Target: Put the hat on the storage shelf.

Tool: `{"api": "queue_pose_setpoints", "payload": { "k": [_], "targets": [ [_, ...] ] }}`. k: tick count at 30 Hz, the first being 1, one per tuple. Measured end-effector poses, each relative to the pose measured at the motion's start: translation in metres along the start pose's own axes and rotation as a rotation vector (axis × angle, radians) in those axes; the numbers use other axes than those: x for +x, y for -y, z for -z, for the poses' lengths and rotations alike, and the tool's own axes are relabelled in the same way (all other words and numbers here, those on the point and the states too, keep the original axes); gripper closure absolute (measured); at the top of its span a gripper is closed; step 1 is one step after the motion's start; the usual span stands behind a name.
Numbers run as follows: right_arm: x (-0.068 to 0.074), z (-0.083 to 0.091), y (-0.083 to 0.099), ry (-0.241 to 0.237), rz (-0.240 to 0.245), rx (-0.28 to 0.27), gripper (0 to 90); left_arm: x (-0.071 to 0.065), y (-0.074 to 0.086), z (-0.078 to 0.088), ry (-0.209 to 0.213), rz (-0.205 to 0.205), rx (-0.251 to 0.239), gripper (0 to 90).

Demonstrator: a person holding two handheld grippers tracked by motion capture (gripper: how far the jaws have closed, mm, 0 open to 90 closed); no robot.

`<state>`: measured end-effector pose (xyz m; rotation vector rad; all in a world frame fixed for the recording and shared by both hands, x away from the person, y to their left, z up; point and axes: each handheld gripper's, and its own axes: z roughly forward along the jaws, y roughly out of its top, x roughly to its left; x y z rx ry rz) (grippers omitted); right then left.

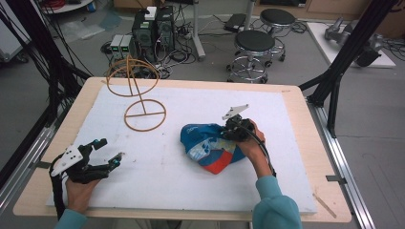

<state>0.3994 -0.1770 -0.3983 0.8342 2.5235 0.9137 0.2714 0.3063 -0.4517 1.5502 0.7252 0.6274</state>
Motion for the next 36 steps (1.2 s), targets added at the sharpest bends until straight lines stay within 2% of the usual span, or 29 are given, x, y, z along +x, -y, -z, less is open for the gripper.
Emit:
{"api": "queue_pose_setpoints", "payload": {
  "k": [4, 12, 14, 20, 26, 27, 28, 29, 36],
  "targets": [
    [-0.001, 0.006, -0.004, -0.044, -0.053, -0.052, 84.0, 0.000, 0.000, 0.000, -0.001, -0.001, 0.001, 16.8],
    [0.002, 0.021, -0.011, -0.087, -0.122, -0.115, 84.5, 0.000, 0.000, 0.000, 0.000, 0.002, 0.004, 16.8],
    [0.002, 0.022, -0.013, -0.086, -0.118, -0.118, 84.6, 0.001, 0.000, 0.000, 0.000, 0.004, 0.005, 16.8],
    [0.004, 0.036, -0.031, -0.106, -0.145, -0.163, 84.7, 0.001, 0.000, -0.001, -0.001, 0.007, 0.006, 16.8],
    [0.009, 0.042, -0.058, -0.121, -0.134, -0.195, 84.7, 0.001, 0.000, 0.000, -0.001, 0.006, 0.006, 16.8],
    [0.009, 0.042, -0.058, -0.121, -0.134, -0.195, 84.8, 0.001, 0.000, 0.000, -0.001, 0.006, 0.006, 16.8],
    [0.010, 0.043, -0.067, -0.124, -0.129, -0.210, 84.8, 0.001, 0.000, 0.000, -0.001, 0.006, 0.005, 16.8],
    [0.010, 0.043, -0.067, -0.124, -0.129, -0.210, 84.8, 0.001, 0.000, 0.000, 0.000, 0.006, 0.006, 16.8],
    [0.016, 0.047, -0.096, -0.155, -0.145, -0.246, 84.8, 0.001, 0.000, 0.000, 0.000, 0.007, 0.005, 16.8]
  ]
}}
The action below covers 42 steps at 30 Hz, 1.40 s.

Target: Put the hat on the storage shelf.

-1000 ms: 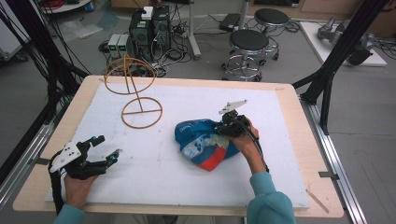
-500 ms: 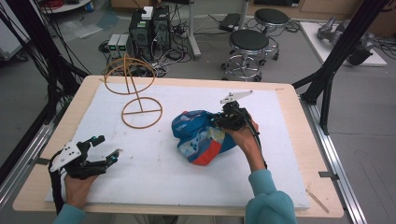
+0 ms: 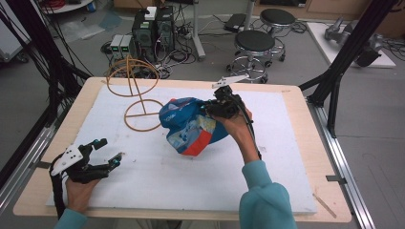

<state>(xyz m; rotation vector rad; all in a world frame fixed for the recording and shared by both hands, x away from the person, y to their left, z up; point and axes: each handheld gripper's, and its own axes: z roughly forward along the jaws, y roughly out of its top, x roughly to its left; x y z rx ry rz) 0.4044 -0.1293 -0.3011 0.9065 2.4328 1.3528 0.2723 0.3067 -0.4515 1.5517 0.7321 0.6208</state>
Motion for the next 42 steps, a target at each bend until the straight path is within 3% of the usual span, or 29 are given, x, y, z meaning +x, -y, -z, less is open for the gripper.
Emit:
{"api": "queue_pose_setpoints", "payload": {
  "k": [11, 19, 31, 42],
  "targets": [
    [0.009, -0.002, -0.037, -0.015, -0.003, -0.060, 84.9, 0.000, 0.000, 0.000, 0.000, -0.001, 0.001, 16.8],
    [0.020, -0.005, -0.065, -0.050, 0.011, -0.091, 84.9, 0.000, 0.000, 0.000, 0.001, -0.002, -0.001, 16.8],
    [0.032, -0.013, -0.088, -0.077, 0.024, -0.118, 84.9, 0.000, 0.000, 0.000, 0.002, -0.006, 0.000, 16.8],
    [0.049, -0.028, -0.118, -0.136, 0.055, -0.155, 84.9, 0.000, 0.000, 0.000, 0.002, -0.002, -0.001, 16.8]
  ]
}}
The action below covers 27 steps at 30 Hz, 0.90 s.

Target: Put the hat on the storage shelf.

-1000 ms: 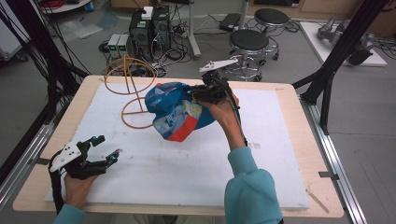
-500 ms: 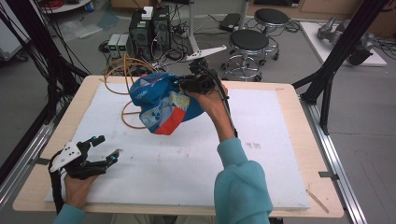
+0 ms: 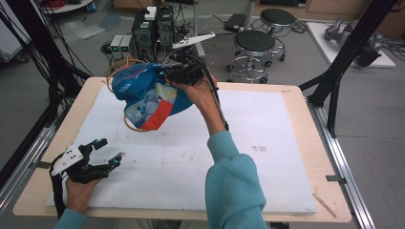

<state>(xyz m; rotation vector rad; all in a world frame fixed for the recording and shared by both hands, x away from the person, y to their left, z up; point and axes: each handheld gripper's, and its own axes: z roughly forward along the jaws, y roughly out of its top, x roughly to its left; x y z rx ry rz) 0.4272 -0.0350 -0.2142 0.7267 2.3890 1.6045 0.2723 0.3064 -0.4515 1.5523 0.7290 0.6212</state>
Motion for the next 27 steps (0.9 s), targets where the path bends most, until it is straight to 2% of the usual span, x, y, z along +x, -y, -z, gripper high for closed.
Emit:
{"api": "queue_pose_setpoints", "payload": {
  "k": [8, 19, 23, 27],
  "targets": [
    [0.000, -0.019, -0.012, -0.039, 0.001, -0.019, 84.9, 0.000, 0.000, 0.000, 0.001, 0.001, 0.001, 16.8],
    [-0.004, -0.041, -0.027, -0.048, 0.005, -0.040, 84.9, 0.000, 0.000, 0.000, -0.001, 0.003, 0.001, 16.8],
    [-0.007, -0.055, -0.031, -0.040, 0.010, -0.034, 84.8, 0.001, 0.000, 0.000, 0.000, 0.005, 0.000, 16.8],
    [-0.009, -0.068, -0.043, -0.040, 0.011, -0.050, 84.8, 0.000, 0.000, 0.000, 0.001, 0.009, -0.004, 16.8]
  ]
}}
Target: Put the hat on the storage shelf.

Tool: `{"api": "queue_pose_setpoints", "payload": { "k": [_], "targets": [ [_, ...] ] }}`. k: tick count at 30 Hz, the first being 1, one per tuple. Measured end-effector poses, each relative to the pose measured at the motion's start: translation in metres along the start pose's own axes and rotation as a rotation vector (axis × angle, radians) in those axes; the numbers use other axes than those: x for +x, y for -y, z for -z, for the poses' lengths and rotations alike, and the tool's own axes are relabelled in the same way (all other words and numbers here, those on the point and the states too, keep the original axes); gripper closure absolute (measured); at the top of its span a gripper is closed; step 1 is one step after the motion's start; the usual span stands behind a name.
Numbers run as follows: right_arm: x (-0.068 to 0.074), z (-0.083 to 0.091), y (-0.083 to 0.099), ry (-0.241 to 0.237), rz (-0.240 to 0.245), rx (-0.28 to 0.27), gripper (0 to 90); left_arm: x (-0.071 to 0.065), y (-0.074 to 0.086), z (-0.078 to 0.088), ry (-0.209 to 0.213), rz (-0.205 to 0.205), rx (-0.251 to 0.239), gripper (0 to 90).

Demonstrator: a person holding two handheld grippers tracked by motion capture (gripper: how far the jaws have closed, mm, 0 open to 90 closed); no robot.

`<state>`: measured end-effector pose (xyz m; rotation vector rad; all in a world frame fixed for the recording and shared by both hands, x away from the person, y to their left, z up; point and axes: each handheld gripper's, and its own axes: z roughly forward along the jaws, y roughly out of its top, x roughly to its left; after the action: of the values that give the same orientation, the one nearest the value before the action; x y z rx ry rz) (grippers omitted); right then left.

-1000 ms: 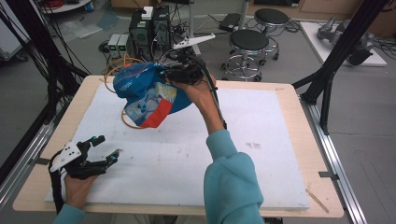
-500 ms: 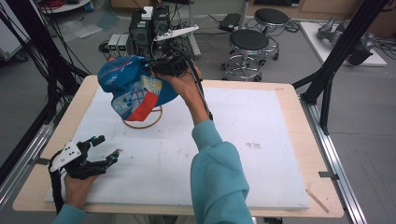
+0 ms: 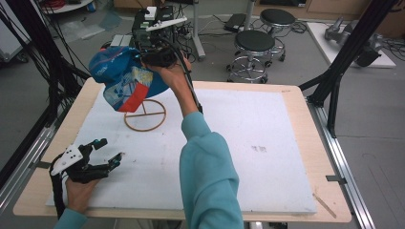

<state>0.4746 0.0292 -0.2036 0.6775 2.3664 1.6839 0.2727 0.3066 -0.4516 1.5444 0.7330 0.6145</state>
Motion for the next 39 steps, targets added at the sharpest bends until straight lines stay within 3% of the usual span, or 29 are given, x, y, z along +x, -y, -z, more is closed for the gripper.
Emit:
{"api": "queue_pose_setpoints", "payload": {
  "k": [7, 13, 22, 31, 39],
  "targets": [
    [-0.005, -0.016, -0.008, 0.013, 0.007, -0.002, 84.8, 0.000, 0.000, 0.001, 0.006, -0.001, -0.002, 16.8],
    [-0.017, -0.025, -0.007, 0.058, -0.017, -0.013, 84.8, 0.000, 0.000, 0.001, 0.008, -0.002, -0.006, 16.8],
    [-0.020, -0.037, -0.011, 0.133, 0.008, -0.002, 84.7, 0.000, 0.000, 0.001, 0.008, -0.004, -0.010, 16.8],
    [-0.027, -0.040, -0.003, 0.203, 0.001, 0.021, 84.6, 0.000, 0.001, 0.002, 0.008, -0.003, -0.015, 16.8],
    [-0.034, -0.042, 0.010, 0.220, -0.021, 0.045, 84.2, 0.000, 0.001, 0.002, 0.007, -0.007, -0.017, 16.8]
  ]
}}
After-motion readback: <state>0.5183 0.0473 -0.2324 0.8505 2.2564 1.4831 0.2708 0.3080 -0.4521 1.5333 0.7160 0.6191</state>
